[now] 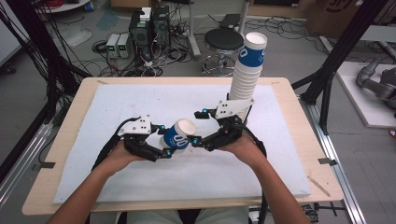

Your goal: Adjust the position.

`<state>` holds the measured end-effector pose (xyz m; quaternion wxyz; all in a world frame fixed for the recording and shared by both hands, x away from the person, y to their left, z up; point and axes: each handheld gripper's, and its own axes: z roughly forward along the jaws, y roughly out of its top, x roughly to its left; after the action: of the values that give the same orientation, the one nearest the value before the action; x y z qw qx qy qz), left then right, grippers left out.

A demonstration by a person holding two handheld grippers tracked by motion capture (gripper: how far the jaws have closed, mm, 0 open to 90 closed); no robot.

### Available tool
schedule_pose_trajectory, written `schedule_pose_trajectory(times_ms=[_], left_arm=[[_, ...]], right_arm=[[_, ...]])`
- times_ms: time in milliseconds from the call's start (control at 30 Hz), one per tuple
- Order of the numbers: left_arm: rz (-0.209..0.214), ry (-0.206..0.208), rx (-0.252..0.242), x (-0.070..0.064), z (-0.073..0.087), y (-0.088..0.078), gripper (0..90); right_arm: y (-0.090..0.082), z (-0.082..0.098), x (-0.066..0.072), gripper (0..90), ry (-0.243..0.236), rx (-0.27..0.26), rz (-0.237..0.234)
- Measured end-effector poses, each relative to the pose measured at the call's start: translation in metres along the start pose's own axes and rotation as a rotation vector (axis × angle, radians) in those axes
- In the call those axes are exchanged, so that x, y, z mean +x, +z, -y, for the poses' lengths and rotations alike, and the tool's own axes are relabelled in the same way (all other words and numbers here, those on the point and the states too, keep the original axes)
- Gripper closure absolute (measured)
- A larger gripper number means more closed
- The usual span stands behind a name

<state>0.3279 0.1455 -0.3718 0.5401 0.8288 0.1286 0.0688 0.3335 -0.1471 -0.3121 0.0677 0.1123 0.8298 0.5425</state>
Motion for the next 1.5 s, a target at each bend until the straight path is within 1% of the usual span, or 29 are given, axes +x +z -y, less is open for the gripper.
schedule_pose_trajectory(times_ms=[33,100,133,200,233,267,300,367,400,433,467,500,633,667,700,833,867,900,933,1033,1100,1133,1267,1333,1367,1400,1433,1467,1500], left_arm=[[0.001,-0.005,0.007,0.000,-0.001,0.000,28.7],[0.002,0.003,0.027,0.000,-0.003,-0.001,28.7],[0.006,0.007,0.034,0.000,-0.004,-0.001,28.7],[0.011,0.013,0.051,-0.001,-0.007,-0.001,28.7],[0.015,0.016,0.062,-0.001,-0.008,0.000,28.7],[0.015,0.016,0.062,-0.001,-0.008,0.000,28.7],[0.018,0.021,0.071,-0.001,-0.009,0.000,28.7],[0.024,0.023,0.083,-0.002,-0.009,0.000,28.7],[0.030,0.029,0.091,-0.002,-0.009,0.001,28.7],[0.039,0.036,0.109,-0.003,-0.008,0.001,28.7],[0.039,0.036,0.109,-0.003,-0.008,0.001,28.7],[0.042,0.052,0.133,-0.005,-0.008,0.003,28.7],[0.052,0.064,0.143,-0.007,-0.008,0.005,28.6],[0.055,0.072,0.150,-0.007,-0.008,0.005,28.6],[0.057,0.075,0.149,-0.008,-0.008,0.006,28.6],[0.062,0.081,0.146,-0.009,-0.008,0.006,28.6],[0.065,0.083,0.150,-0.009,-0.008,0.005,28.6],[0.068,0.091,0.159,-0.009,-0.008,0.005,28.6],[0.073,0.095,0.168,-0.009,-0.007,0.005,28.6],[0.080,0.098,0.172,-0.010,-0.007,0.005,28.6],[0.088,0.103,0.177,-0.010,-0.006,0.006,28.6],[0.089,0.109,0.178,-0.010,-0.006,0.006,28.6],[0.096,0.123,0.190,-0.012,-0.006,0.008,28.6],[0.101,0.105,0.186,-0.012,-0.006,0.009,26.8],[0.101,0.105,0.186,-0.012,-0.006,0.009,25.3],[0.105,0.089,0.179,-0.011,-0.005,0.009,24.1],[0.111,0.070,0.169,-0.011,-0.005,0.009,23.1],[0.116,0.054,0.145,-0.011,-0.004,0.008,23.1],[0.113,0.040,0.128,-0.011,-0.004,0.008,18.5]], right_arm=[[-0.001,-0.002,0.000,17.2,-0.019,0.015,-0.006],[-0.003,-0.006,-0.001,17.2,-0.057,0.048,-0.003],[-0.003,-0.008,0.000,17.1,-0.068,0.065,-0.001],[-0.003,-0.013,0.000,17.2,-0.089,0.096,-0.012],[-0.003,-0.014,0.000,17.2,-0.096,0.104,-0.011],[-0.003,-0.017,-0.001,17.2,-0.109,0.116,-0.020],[-0.002,-0.019,0.000,17.2,-0.112,0.134,-0.025],[0.001,-0.022,-0.001,17.2,-0.132,0.163,-0.030],[0.001,-0.022,-0.001,17.2,-0.132,0.163,-0.030],[0.005,-0.024,-0.002,17.2,-0.153,0.202,-0.047],[0.008,-0.025,-0.002,17.2,-0.159,0.218,-0.054],[0.010,-0.025,-0.002,17.2,-0.169,0.235,-0.060],[0.024,-0.027,0.002,17.2,-0.204,0.305,-0.098],[0.029,-0.027,0.004,17.2,-0.216,0.333,-0.107],[0.033,-0.026,0.005,17.2,-0.228,0.350,-0.116],[0.043,-0.024,0.008,18.2,-0.238,0.407,-0.140],[0.043,-0.024,0.008,18.2,-0.238,0.407,-0.140],[0.047,-0.023,0.008,21.2,-0.247,0.420,-0.148],[0.047,-0.022,0.008,23.4,-0.241,0.429,-0.151],[0.046,-0.022,0.006,28.4,-0.237,0.435,-0.164],[0.046,-0.022,0.005,28.9,-0.240,0.433,-0.171],[0.045,-0.021,0.005,29.9,-0.238,0.446,-0.178],[0.045,-0.020,0.006,31.1,-0.234,0.455,-0.188],[0.044,-0.019,0.006,31.4,-0.226,0.467,-0.191],[0.044,-0.019,0.006,31.3,-0.228,0.472,-0.192],[0.043,-0.019,0.006,31.3,-0.229,0.478,-0.193],[0.043,-0.019,0.007,31.2,-0.226,0.474,-0.195],[0.043,-0.019,0.007,31.2,-0.226,0.474,-0.195],[0.042,-0.019,0.006,31.2,-0.220,0.465,-0.203]])
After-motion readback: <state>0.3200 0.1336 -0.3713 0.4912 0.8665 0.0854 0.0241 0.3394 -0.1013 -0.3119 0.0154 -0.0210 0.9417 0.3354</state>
